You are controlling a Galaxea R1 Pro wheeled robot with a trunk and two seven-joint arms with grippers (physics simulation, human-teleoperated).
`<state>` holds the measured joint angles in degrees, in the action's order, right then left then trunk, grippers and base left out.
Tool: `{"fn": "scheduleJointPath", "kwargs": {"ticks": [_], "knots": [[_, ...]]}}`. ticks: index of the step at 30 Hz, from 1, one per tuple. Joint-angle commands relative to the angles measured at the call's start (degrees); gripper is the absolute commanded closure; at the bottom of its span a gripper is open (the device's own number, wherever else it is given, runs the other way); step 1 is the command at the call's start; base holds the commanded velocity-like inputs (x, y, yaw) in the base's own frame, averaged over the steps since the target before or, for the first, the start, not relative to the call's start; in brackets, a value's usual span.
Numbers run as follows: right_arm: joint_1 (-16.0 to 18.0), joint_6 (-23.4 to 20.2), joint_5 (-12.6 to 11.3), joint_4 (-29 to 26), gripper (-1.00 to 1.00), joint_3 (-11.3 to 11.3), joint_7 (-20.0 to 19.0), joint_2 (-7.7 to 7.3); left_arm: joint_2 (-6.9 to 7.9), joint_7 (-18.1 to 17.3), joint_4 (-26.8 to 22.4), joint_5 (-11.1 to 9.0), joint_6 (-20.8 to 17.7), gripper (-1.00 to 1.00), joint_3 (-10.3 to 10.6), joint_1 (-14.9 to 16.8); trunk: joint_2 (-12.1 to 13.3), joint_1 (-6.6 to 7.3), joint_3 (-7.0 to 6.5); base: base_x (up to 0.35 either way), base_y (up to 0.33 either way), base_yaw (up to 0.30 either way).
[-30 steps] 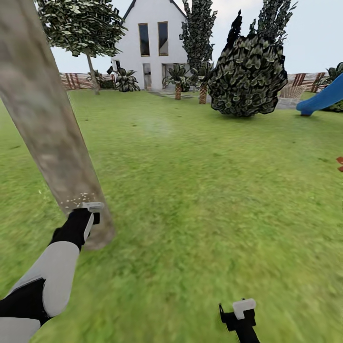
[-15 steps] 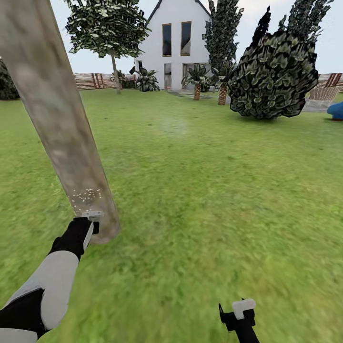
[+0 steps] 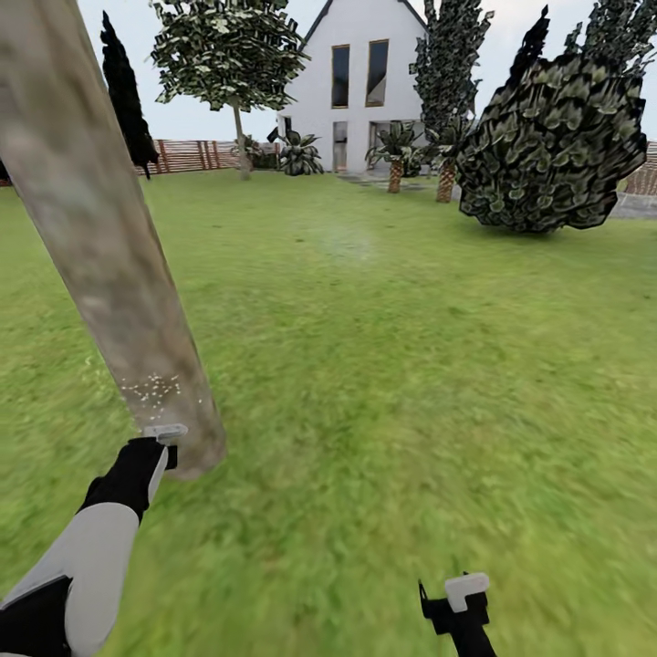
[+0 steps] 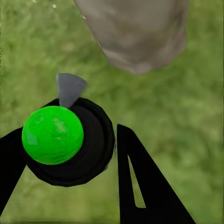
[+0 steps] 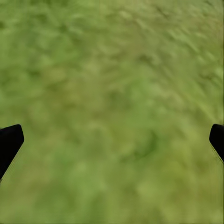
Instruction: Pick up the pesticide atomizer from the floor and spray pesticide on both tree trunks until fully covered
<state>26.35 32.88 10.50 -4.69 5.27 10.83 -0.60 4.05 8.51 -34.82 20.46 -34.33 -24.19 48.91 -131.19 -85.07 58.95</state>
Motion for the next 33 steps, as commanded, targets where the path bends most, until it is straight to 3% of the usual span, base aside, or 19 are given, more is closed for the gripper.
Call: {"fn": "scheduleJointPath", "kwargs": {"ticks": [1, 6, 17, 24, 33], "knots": [[0.02, 0.0, 0.37, 0.03, -1.0, 0.45, 0.6, -0.03, -0.12, 0.1, 0.13, 0.03, -0.21, 1.0, -0.07, -0.38, -0.02, -0.02, 0.05, 0.269, -0.169, 0.277], [0.02, 0.07, 0.31, -0.05, -1.0, 0.44, 0.6, -0.16, 0.06, 0.08, 0.06, 0.02, -0.13, 1.0, -0.09, -2.0, -0.02, -0.02, 0.05, 0.247, -0.176, 0.163], [0.02, 0.01, 0.31, -0.06, -1.0, 0.45, 0.6, -0.02, 0.17, -0.23, 0.62, 0.07, -0.45, 1.0, -0.05, -2.33, -0.02, -0.02, 0.05, -0.029, -0.079, 0.062], [0.02, 0.03, 0.31, -0.06, -1.0, 0.45, 0.6, -0.02, -0.03, -0.33, 0.79, 0.02, -1.09, 1.0, 0.02, -2.33, -0.02, -0.02, 0.05, 0.262, -0.028, 0.221], [0.02, 0.0, 0.31, 0.0, -1.0, 0.45, 0.6, -0.02, -0.17, -0.25, 0.81, 0.01, -0.92, 1.0, -0.03, -2.33, -0.02, -0.02, 0.05, 0.085, -0.241, 0.005]]}}
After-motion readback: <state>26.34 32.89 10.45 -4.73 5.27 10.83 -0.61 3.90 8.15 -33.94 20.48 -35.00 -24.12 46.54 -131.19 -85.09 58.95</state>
